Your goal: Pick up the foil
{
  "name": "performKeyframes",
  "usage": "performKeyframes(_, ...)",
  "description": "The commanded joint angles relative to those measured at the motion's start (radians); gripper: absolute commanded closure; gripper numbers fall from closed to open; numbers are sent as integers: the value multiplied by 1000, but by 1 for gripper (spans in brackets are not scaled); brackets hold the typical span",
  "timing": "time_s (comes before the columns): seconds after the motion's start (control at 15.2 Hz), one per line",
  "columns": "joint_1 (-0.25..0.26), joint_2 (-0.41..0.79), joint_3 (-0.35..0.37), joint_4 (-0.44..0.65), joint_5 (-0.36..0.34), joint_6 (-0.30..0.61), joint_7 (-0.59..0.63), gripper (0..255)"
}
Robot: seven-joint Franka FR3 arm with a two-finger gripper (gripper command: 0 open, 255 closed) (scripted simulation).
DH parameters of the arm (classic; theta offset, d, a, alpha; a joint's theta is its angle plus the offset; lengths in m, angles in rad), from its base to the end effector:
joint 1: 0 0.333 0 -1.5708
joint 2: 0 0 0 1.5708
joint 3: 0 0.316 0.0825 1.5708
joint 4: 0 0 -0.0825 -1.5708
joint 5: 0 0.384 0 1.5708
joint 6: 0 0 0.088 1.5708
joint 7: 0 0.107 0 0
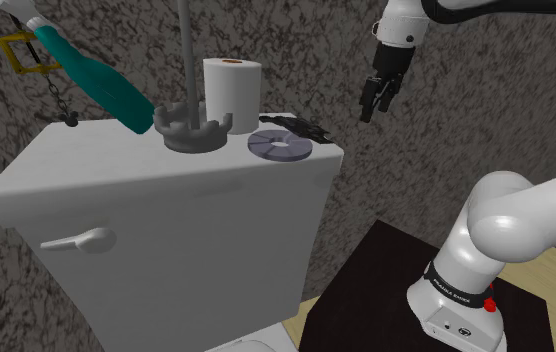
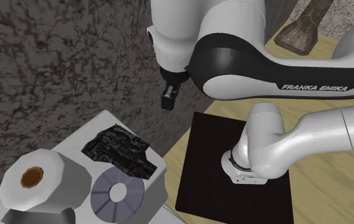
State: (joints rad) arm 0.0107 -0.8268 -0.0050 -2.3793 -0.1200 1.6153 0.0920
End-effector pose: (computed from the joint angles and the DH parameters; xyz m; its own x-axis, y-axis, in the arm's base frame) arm 0.3004 -0.0111 0.5966 0.9942 -0.0789 0.0728 -0.0866 -0.9902 0.1098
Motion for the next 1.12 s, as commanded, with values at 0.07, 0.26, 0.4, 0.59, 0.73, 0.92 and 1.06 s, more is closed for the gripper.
performKeyframes(0.07, 8, 6, 15, 7, 25, -8, 23, 0)
performKeyframes(0.26, 31, 29, 59, 35, 99, -28, 94, 0)
performKeyframes(0.4, 45, 49, 88, 58, 147, -37, 140, 0)
performKeyframes(0.59, 64, 84, 129, 99, 217, -47, 210, 0)
performKeyframes(0.73, 75, 112, 156, 131, 261, -51, 256, 0)
performKeyframes(0.92, 91, 158, 194, 185, 324, -53, 325, 0)
performKeyframes(1.06, 100, 191, 218, 225, 364, -52, 370, 0)
